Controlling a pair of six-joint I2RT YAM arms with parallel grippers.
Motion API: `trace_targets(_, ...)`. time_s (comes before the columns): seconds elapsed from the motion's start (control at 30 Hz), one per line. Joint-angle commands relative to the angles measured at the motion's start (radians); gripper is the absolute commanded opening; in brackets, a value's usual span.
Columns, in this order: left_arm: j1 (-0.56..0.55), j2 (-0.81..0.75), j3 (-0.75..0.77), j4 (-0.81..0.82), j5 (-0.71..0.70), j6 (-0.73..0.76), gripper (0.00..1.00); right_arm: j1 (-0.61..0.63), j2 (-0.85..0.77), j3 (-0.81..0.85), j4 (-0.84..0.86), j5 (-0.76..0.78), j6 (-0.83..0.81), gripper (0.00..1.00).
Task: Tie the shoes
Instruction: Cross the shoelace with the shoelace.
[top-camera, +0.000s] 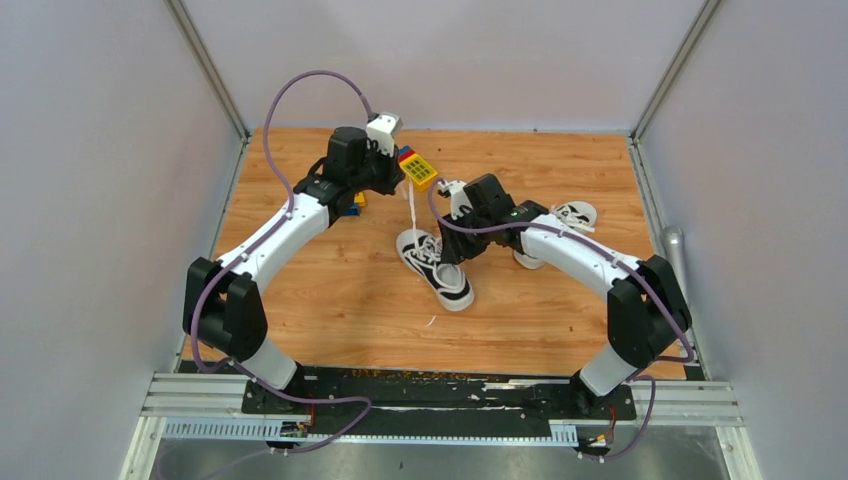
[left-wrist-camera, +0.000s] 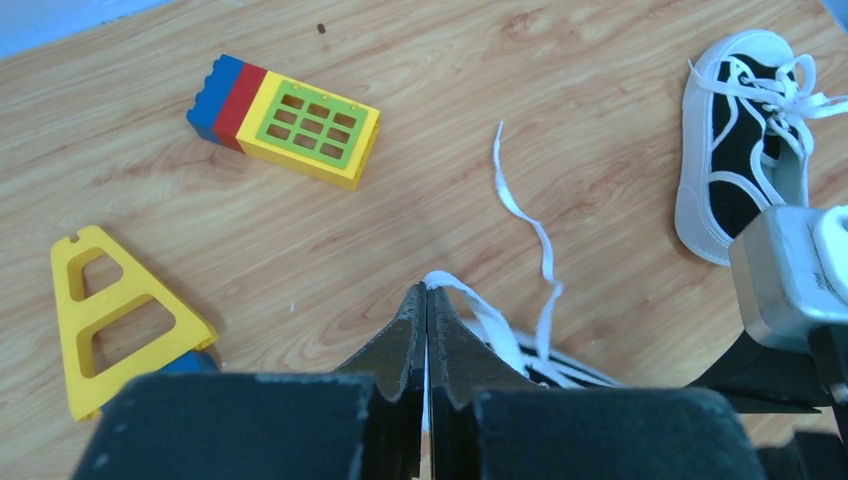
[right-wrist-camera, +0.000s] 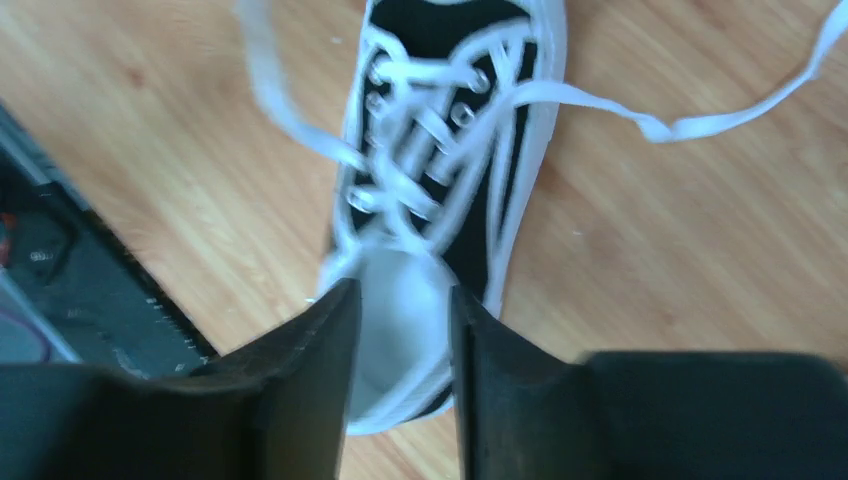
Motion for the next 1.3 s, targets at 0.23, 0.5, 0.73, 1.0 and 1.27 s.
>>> trace_targets(0.23, 0.001, -0.110, -0.112, 0.075, 0.184, 0.235, 0.08, -0.104, -0.097, 0.184, 0.014, -0.447, -0.261, 0.66)
trace_targets(0.5, 0.001, -0.273, -0.261, 0.246, 0.335, 0.405, 0.09, -0.120, 0.054, 0.324, 0.091, -0.624, -0.409, 0.60)
trace_targets(0.73, 0.002, -0.301, -0.245, 0.200, 0.420, 0.450, 0.09, -0.094, 0.108, 0.339, 0.219, -0.609, -0.475, 0.65)
trace_targets(1.0, 0.001, -0.304, -0.220, 0.126, 0.452, 0.491, 0.09, -0.056, 0.101, 0.306, 0.259, -0.637, -0.470, 0.31)
trace_targets(1.27, 0.009, -0.350, -0.198, 0.073, 0.181, 0.376, 0.51, -0.086, 0.117, 0.302, 0.329, -0.561, -0.150, 0.00)
